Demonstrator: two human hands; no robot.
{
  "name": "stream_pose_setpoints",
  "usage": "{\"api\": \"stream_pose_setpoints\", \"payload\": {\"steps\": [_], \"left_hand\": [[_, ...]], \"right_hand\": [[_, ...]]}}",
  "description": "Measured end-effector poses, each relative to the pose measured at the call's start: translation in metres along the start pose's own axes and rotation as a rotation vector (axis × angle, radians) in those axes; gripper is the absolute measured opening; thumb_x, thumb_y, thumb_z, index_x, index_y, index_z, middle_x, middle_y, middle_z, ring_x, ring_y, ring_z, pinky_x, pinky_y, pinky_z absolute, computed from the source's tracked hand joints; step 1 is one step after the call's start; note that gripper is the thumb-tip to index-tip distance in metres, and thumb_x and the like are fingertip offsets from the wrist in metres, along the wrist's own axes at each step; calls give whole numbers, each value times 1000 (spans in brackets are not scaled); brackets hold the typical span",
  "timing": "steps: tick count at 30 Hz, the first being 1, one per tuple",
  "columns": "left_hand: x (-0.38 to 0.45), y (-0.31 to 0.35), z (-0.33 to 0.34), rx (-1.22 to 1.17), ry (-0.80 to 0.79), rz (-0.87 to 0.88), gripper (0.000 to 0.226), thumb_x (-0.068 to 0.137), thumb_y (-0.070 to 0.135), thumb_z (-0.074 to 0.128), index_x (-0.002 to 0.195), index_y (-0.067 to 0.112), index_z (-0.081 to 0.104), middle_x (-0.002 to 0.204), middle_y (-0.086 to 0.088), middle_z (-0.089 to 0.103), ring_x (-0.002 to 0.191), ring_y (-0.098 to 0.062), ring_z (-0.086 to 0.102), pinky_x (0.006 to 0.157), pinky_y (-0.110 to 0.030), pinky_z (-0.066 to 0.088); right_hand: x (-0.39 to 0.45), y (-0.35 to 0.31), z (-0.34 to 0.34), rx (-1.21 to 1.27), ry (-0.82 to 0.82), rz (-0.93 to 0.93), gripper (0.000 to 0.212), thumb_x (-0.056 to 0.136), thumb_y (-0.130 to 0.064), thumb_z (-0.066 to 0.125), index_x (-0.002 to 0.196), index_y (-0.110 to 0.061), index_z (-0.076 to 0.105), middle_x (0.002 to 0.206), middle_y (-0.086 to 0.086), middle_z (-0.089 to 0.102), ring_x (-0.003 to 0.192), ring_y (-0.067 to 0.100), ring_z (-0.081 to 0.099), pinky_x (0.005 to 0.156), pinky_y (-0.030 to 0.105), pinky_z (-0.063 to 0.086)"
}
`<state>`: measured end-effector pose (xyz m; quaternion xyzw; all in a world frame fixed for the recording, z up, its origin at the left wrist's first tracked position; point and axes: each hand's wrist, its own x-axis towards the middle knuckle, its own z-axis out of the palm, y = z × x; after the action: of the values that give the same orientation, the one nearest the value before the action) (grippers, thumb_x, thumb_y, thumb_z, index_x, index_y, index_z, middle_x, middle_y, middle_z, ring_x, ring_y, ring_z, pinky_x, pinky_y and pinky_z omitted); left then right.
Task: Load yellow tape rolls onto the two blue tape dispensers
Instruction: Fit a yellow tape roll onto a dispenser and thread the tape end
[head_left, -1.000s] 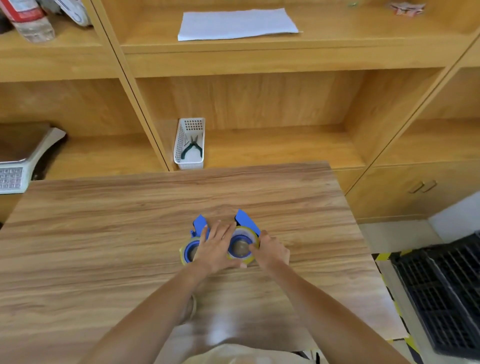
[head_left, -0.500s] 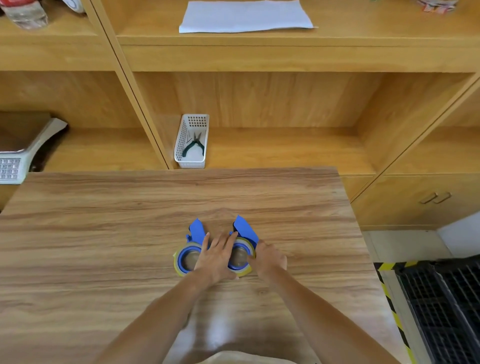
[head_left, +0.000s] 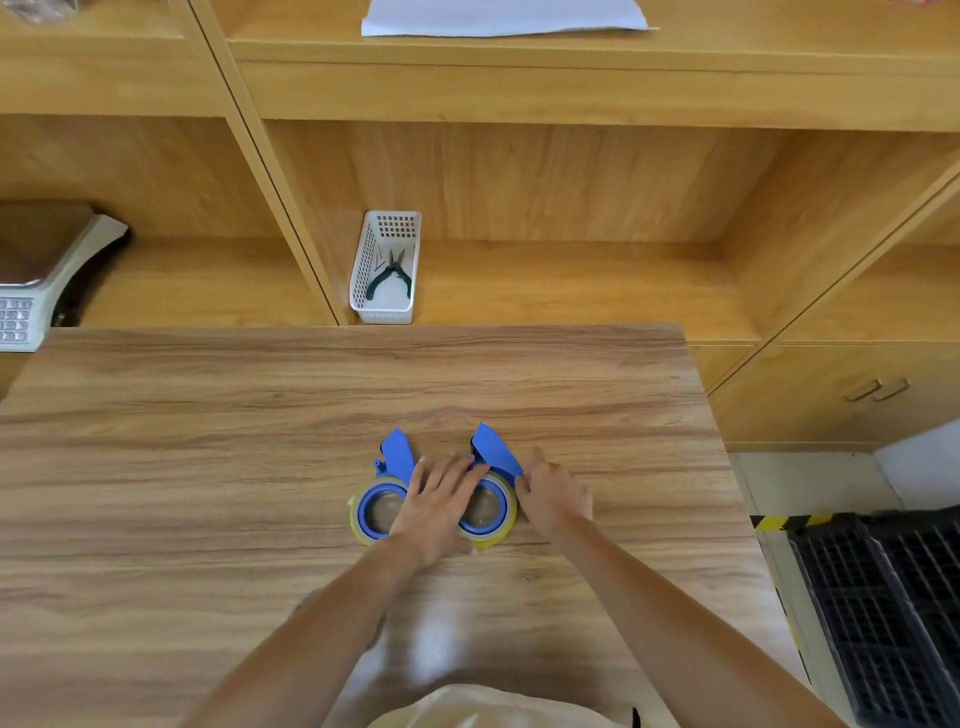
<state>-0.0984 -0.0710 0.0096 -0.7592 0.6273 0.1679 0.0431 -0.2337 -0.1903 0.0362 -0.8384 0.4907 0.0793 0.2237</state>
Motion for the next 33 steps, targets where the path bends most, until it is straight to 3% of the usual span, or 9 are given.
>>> {"api": "stream_pose_setpoints", "payload": {"steps": [3,5,7,9,13,26,30,33], "left_hand": [[-2,-9,5,162,62,223,91,58,60,82,136,24,49,138,2,53,133,-22,40,113,-46,32],[-2,-8,6,258,35,351,69,62,57,81,120,26,62,120,6,64,123,-21,51,112,-43,25],[-1,-5,5,270,19,366,52,81,41,72,127,22,59,124,2,63,130,-22,46,118,-44,6],[-1,-1,2,255,-44,305,47,92,32,61,137,20,51,132,-4,59,136,-24,41,121,-45,-2],[-7,5,-5,254,-65,275,43,96,27,53,138,18,48,134,-5,59,131,-24,49,122,-44,-2],[-18,10,3,213,-10,191,45,93,9,50,137,17,50,130,-5,60,124,-28,54,119,-43,11],[-24,17,4,171,27,136,51,92,2,47,140,19,47,134,-5,58,130,-25,48,122,-42,2],[-26,12,12,63,41,111,50,91,7,54,139,20,48,138,-3,54,136,-22,42,123,-41,5]], "right_hand": [[3,2,1,-1,-23,-7,23,99,-34,44,114,-17,45,106,5,65,94,29,64,68,33,42],[5,1,4,-61,-85,-7,29,100,-38,41,121,-18,43,112,6,64,100,30,63,70,34,41],[6,0,7,-122,-119,-9,35,100,-38,41,129,-18,41,116,8,64,105,30,62,74,36,43],[6,1,10,-152,-130,-12,38,100,-35,41,134,-18,38,118,9,63,106,30,62,77,37,46],[7,2,10,-209,-141,-21,41,101,-31,41,139,-17,36,118,10,64,106,30,63,77,36,46],[-7,-9,19,-78,-189,50,33,95,-26,47,125,-13,48,114,8,64,103,29,63,73,33,43],[-10,-7,19,-39,-203,54,35,97,-30,44,129,-17,46,116,6,64,106,28,63,77,34,44],[-12,-5,19,10,-194,68,35,99,-35,39,131,-19,43,121,5,63,110,28,61,79,35,44]]}}
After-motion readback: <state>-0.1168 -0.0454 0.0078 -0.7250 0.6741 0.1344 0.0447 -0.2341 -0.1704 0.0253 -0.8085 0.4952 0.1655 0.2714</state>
